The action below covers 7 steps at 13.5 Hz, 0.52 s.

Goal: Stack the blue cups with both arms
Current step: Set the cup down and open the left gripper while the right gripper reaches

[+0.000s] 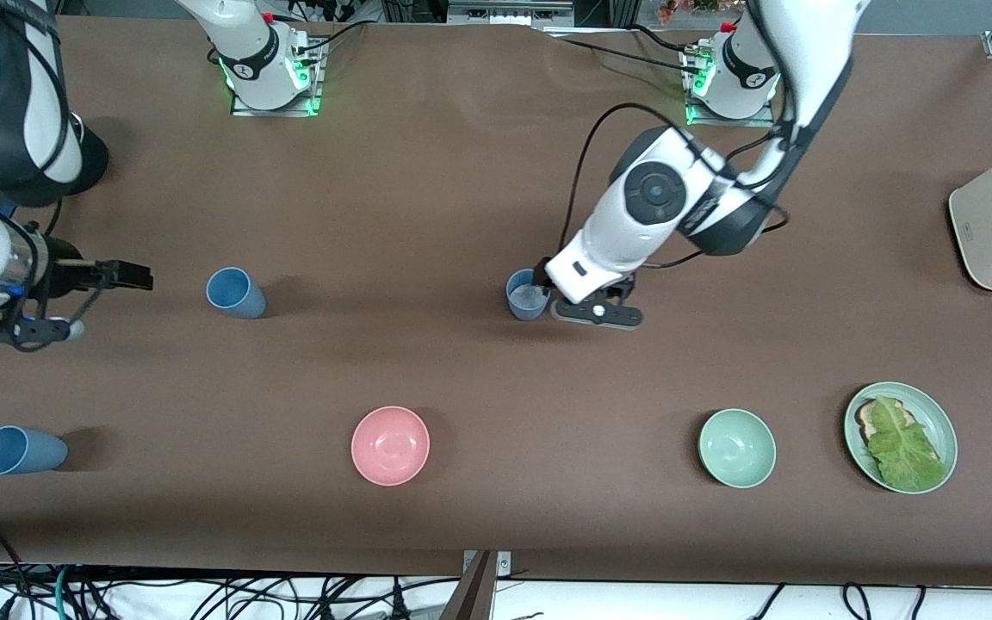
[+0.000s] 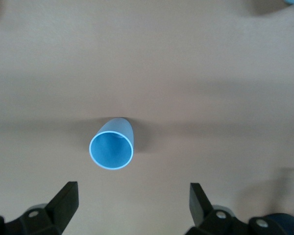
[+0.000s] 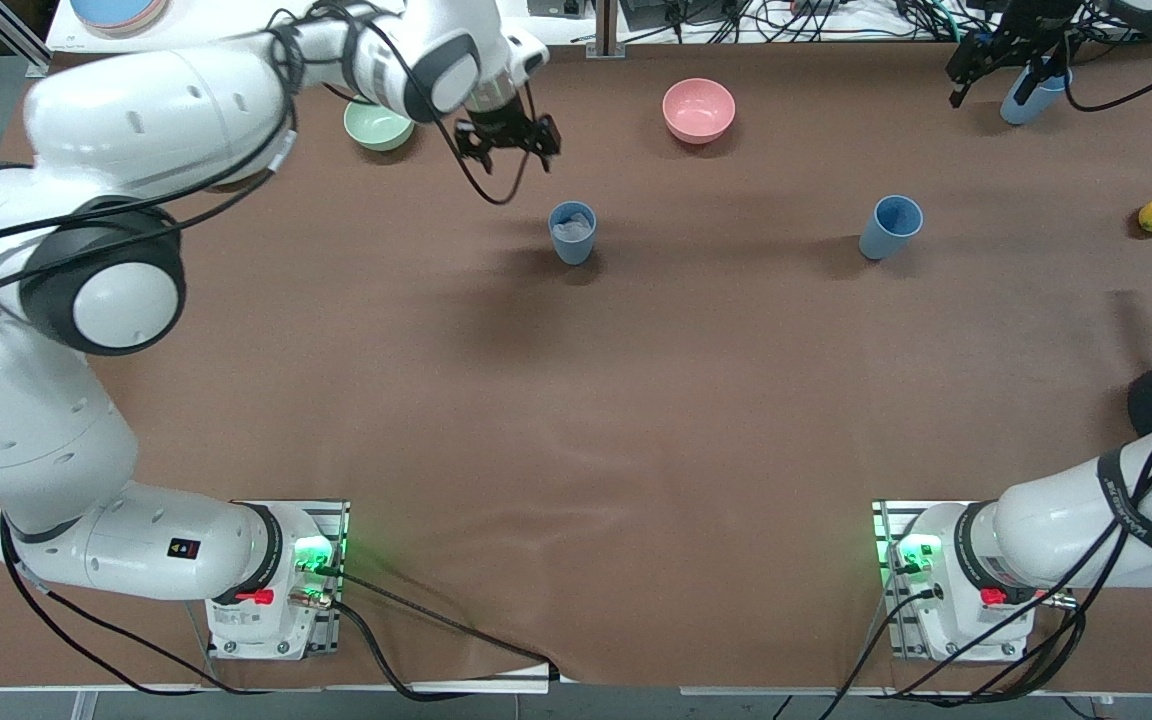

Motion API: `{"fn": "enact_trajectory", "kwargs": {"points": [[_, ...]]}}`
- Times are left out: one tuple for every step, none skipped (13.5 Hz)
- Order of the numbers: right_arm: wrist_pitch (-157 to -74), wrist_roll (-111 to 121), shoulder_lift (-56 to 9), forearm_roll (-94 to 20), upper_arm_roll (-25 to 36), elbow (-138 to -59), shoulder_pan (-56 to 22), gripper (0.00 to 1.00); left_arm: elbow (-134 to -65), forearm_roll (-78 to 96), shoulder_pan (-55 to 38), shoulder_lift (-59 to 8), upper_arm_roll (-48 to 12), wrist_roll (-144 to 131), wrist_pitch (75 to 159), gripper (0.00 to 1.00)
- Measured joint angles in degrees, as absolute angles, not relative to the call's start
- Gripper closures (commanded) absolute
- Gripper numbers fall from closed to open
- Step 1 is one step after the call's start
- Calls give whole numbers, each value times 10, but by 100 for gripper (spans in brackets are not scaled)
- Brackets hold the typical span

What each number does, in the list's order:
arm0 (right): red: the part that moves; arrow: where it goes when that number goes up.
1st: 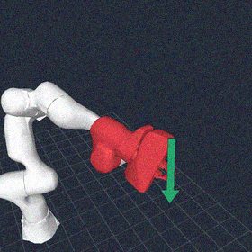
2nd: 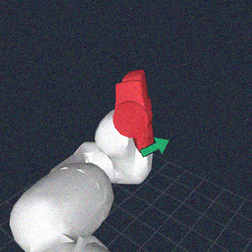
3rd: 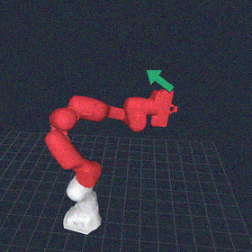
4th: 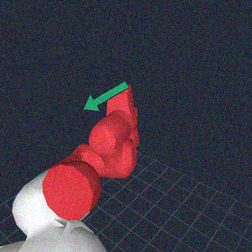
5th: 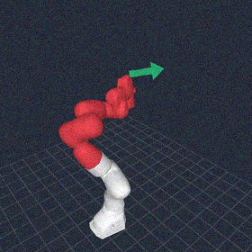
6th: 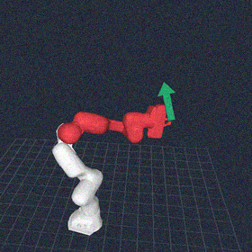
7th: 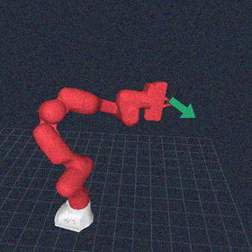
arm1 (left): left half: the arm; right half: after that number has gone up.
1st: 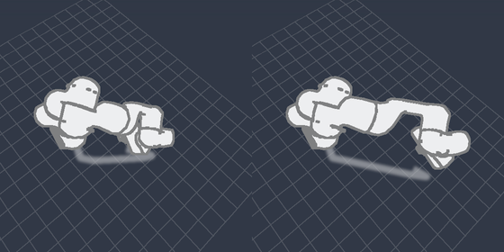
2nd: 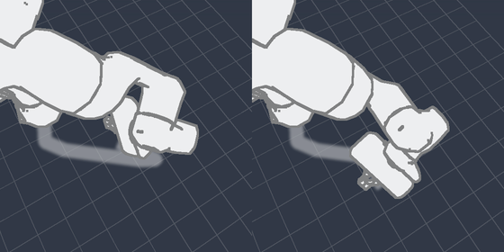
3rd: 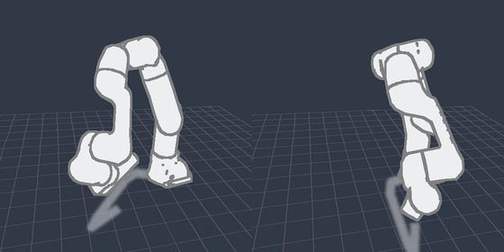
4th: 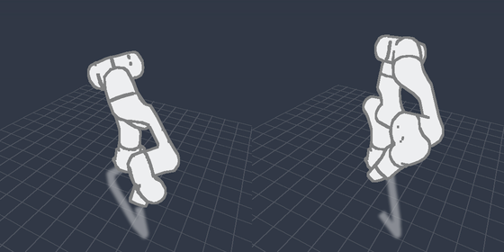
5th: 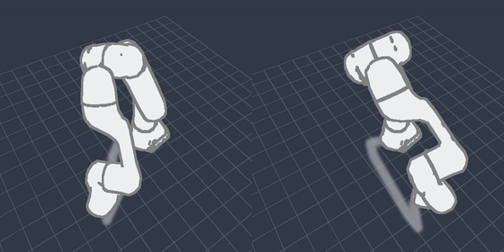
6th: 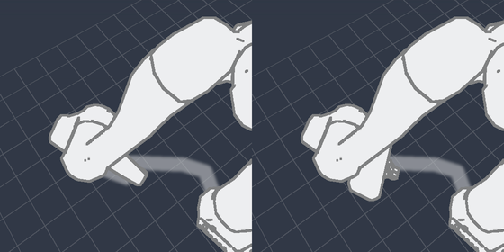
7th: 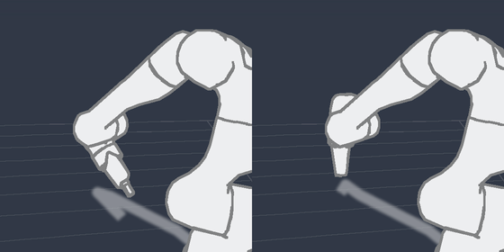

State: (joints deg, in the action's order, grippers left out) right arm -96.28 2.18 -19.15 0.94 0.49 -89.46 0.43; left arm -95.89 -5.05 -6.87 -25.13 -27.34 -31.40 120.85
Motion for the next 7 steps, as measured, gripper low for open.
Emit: {"fn": "enact_trajectory", "kwargs": {"points": [[-979,22,-201,9,5,-903,4,0,-955,-51,-55,-228,-273,-313,1180,0],[-1000,22,-206,9,5,-917,4,0,-951,-51,-41,-207,-273,-313,1154,0],[-1028,22,-206,9,5,-939,5,0,-947,-51,-29,-190,-272,-313,1129,0],[-1059,22,-204,9,5,-963,5,0,-942,-51,-20,-174,-272,-313,1106,0],[-1093,22,-202,9,5,-990,5,0,-937,-51,-13,-160,-271,-313,1085,0],[-1124,22,-198,9,5,-1017,5,0,-928,-51,-5,-150,-271,-309,1066,0],[-1153,22,-194,9,5,-1045,5,0,-915,-51,3,-143,-268,-298,1045,0]]}}
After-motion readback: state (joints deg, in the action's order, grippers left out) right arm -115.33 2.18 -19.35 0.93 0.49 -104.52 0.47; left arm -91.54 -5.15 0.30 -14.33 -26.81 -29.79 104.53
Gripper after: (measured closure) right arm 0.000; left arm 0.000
